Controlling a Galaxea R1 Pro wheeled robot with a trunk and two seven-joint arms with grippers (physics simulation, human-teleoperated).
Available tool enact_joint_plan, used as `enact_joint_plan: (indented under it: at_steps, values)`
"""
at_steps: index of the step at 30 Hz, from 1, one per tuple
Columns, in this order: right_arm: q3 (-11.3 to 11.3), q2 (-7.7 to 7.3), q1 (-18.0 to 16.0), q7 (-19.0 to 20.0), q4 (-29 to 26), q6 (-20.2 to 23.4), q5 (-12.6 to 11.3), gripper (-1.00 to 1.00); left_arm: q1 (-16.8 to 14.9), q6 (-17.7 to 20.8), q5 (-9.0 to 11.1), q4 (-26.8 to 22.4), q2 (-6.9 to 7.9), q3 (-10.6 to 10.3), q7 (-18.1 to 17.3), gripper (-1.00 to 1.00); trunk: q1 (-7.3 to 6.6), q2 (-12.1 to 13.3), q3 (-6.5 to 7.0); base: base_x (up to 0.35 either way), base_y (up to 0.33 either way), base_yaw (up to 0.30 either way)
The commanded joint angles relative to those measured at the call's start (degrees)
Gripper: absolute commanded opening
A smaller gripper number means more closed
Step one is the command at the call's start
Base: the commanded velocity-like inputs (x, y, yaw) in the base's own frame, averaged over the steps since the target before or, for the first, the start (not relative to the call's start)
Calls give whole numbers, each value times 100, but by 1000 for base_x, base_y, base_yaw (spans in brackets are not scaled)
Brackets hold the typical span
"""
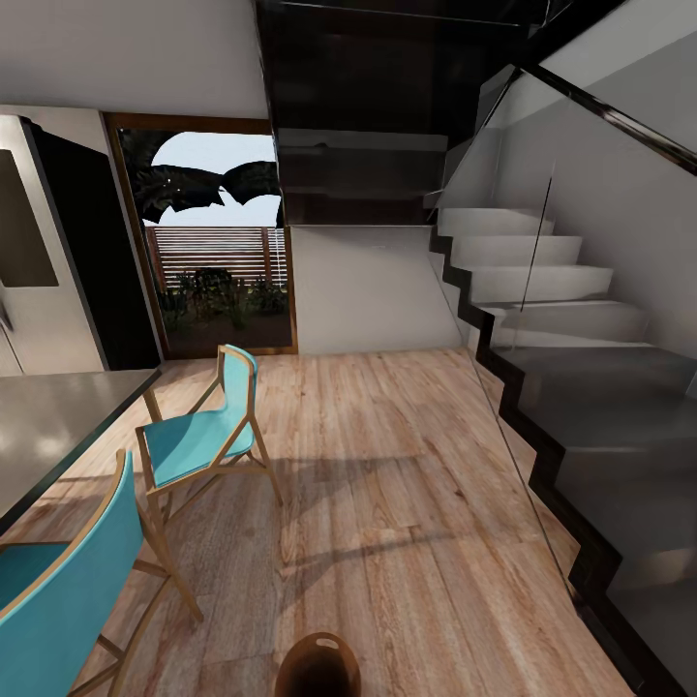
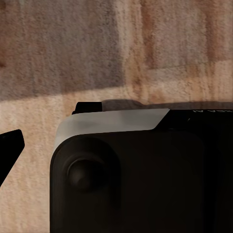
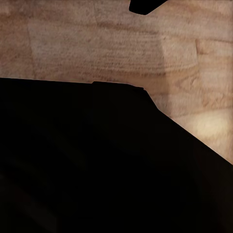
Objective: Put the three can of soda from the living room inside the tash can in the kitchen.
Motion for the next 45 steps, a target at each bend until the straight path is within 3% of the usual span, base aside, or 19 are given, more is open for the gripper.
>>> enact_joint_plan:
  at_steps: [1, 45]
  values:
    - [0, 0, 0, 0, 0, 0, 0, 100, 0, 0, 0, 0, 0, 0, 0, 100, 0, 0, 0, 0, 0, 0]
    - [0, 0, 0, 0, 0, 0, 0, 100, 0, 0, 0, 0, 0, 0, 0, 100, 0, 0, 0, 0, 0, 0]
